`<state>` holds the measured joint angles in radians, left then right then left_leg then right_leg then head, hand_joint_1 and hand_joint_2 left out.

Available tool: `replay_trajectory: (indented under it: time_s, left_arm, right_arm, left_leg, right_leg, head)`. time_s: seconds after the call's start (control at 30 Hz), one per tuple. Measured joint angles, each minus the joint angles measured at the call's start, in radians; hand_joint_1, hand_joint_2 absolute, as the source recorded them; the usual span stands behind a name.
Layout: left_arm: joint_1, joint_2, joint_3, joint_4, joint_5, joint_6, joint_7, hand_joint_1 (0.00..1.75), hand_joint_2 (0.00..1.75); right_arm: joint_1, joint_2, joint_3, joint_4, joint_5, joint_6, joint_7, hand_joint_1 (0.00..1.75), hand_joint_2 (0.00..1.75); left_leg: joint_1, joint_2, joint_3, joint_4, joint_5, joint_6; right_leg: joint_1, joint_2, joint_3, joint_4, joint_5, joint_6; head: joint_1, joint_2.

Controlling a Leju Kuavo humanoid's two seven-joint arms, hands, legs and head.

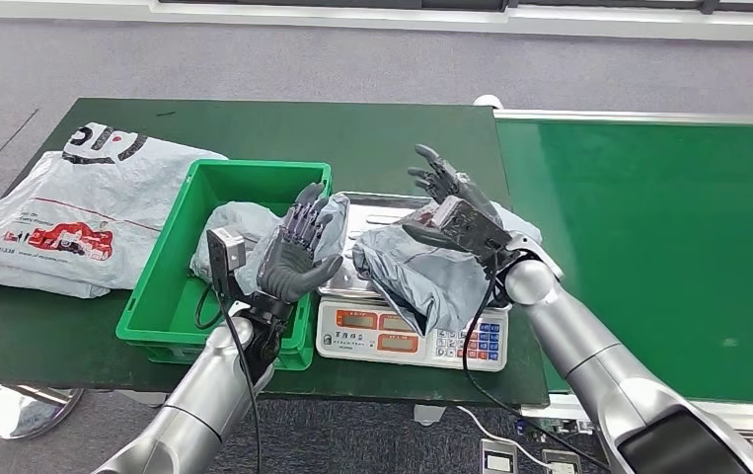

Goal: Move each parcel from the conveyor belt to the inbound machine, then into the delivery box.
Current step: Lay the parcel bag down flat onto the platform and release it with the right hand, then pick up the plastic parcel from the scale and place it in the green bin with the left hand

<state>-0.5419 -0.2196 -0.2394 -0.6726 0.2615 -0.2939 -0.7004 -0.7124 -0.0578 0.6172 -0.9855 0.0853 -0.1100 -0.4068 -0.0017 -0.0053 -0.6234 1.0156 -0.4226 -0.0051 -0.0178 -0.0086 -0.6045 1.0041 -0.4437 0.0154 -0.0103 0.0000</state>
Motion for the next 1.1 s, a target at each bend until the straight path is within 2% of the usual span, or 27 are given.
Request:
replay_trajectory:
  time_s: [0.13,0.33,0.53,0.67,0.87,1.0,1.1]
  left_arm:
    - [-0.001,0.000,-0.007,0.005,0.004,-0.004,0.000,0.00,1.75]
    - [-0.004,0.000,-0.019,0.010,0.006,-0.004,0.000,0.00,1.75]
    - [0.004,0.000,-0.019,-0.015,-0.013,0.042,0.000,0.00,1.75]
    - [0.028,0.005,-0.016,-0.107,-0.061,0.120,0.000,0.00,1.75]
    - [0.049,0.012,-0.024,-0.260,-0.183,0.218,0.001,0.00,1.75]
    - [0.036,0.017,-0.086,-0.331,-0.351,0.298,0.029,0.00,1.75]
    - [0.025,0.017,-0.127,-0.341,-0.379,0.322,0.033,0.00,1.75]
  right_arm:
    - [0.029,-0.010,-0.048,-0.082,0.048,-0.100,-0.046,0.00,1.75]
    - [0.047,-0.027,-0.087,-0.177,0.074,-0.145,-0.063,0.00,1.75]
    - [0.090,-0.051,-0.154,-0.292,0.080,-0.253,-0.109,0.00,1.75]
    - [0.168,-0.082,-0.256,-0.372,0.088,-0.324,-0.105,0.00,1.75]
    - [0.297,-0.116,-0.378,-0.418,0.139,-0.344,-0.110,0.00,1.75]
    - [0.418,-0.132,-0.454,-0.484,0.153,-0.335,-0.114,0.00,1.75]
    - [0.481,-0.134,-0.495,-0.528,0.163,-0.322,-0.115,0.00,1.75]
  left_leg:
    - [0.000,0.000,0.000,0.000,0.000,0.000]
    - [0.000,0.001,0.000,0.000,0.000,0.000]
    - [0.000,0.000,0.000,0.000,0.000,0.000]
    - [0.000,-0.001,0.000,0.000,-0.001,0.001]
    - [0.000,-0.001,0.000,0.000,-0.001,0.001]
    - [0.000,-0.005,0.000,0.000,-0.002,0.001]
    - [0.000,-0.002,0.000,0.000,-0.003,0.001]
  right_leg:
    - [0.000,0.000,0.000,0.000,0.000,0.000]
    - [0.000,0.000,0.000,0.000,0.000,0.000]
    - [0.000,0.000,0.000,0.000,0.000,0.000]
    - [0.000,-0.001,0.001,-0.001,0.000,0.000]
    - [0.000,-0.002,0.001,-0.001,-0.001,0.000]
    - [0.000,-0.005,0.002,-0.001,-0.002,0.001]
    - [0.000,-0.002,0.001,-0.001,-0.002,0.001]
  head:
    - [0.000,0.000]
    - [0.000,0.000]
    - [0.000,0.000]
    - [0.000,0.000]
    - [0.000,0.000]
    - [0.000,0.000]
    - [0.000,0.000]
